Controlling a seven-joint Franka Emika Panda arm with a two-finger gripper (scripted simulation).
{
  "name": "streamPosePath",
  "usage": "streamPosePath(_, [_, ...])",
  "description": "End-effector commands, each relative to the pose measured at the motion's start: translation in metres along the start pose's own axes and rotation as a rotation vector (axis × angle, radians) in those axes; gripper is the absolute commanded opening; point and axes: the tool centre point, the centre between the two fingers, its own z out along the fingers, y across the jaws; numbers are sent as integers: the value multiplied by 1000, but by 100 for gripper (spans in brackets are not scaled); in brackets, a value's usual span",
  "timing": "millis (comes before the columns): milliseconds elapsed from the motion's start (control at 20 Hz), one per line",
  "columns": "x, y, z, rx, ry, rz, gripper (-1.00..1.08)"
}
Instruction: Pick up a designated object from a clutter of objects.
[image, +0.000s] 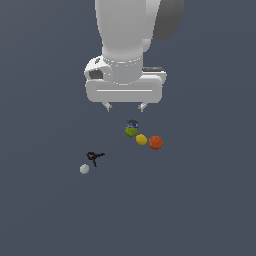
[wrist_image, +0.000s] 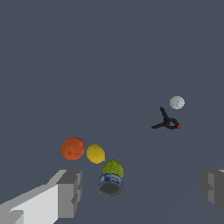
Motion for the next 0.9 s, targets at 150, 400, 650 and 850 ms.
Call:
streamPosePath(150, [1,-1,-5,-2,5,0,100])
streamPosePath(400, [3,-5,-22,-8,22,-2,100])
streamPosePath(650, [2,-5,-18,-8,21,2,100])
streamPosePath(850, [0,-6,-7,-8,20,16,100])
